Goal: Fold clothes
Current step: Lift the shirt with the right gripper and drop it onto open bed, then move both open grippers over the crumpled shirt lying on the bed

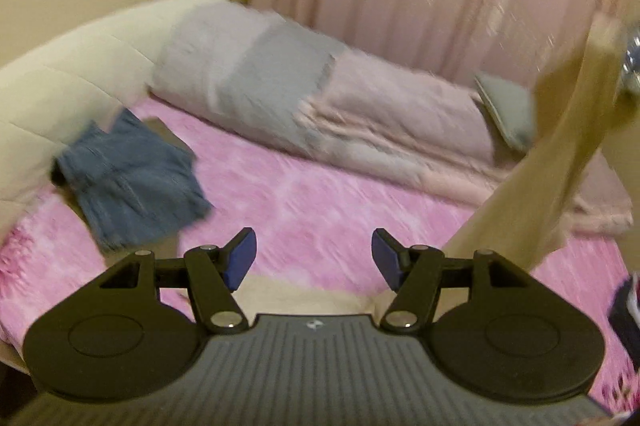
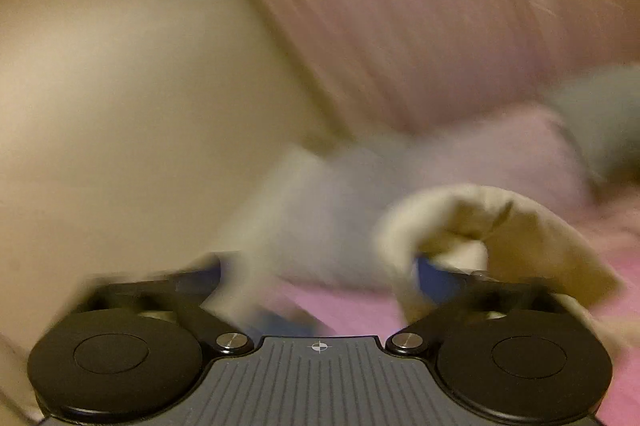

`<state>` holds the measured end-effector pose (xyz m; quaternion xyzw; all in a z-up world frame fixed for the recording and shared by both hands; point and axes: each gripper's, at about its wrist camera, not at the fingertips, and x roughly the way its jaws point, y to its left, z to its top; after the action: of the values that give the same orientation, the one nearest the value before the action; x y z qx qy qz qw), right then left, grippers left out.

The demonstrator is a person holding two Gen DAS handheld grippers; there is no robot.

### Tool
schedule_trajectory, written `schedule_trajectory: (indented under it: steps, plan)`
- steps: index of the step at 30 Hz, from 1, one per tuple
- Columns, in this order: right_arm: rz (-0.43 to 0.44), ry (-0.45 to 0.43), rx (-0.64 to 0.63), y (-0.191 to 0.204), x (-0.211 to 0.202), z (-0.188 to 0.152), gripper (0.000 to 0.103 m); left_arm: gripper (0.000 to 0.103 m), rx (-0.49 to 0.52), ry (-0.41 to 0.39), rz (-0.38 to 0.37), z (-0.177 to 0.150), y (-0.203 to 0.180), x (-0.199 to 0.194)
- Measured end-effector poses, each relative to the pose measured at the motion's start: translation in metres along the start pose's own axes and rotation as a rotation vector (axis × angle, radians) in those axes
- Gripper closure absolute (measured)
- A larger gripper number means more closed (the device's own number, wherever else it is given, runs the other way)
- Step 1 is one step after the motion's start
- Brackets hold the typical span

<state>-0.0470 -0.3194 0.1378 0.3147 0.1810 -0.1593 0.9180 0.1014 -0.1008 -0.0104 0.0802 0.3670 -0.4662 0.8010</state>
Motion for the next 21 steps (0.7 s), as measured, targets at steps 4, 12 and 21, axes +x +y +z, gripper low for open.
schedule_trajectory:
  steps: [4, 12, 21]
  plan:
    - [-0.180, 0.130, 0.129, -0.064, -0.025, -0.070, 0.000, 0.043, 0.094, 0.080, -0.042, -0.020, -0.044, 0.001]
    - [-0.517, 0.260, 0.445, -0.184, -0.128, -0.186, 0.000, 0.043, 0.352, 0.213, -0.106, -0.044, -0.111, 0.026]
    - [-0.767, 0.276, 0.432, -0.151, -0.155, -0.267, 0.000, 0.042, 0.621, 0.245, -0.190, -0.052, -0.141, 0.017]
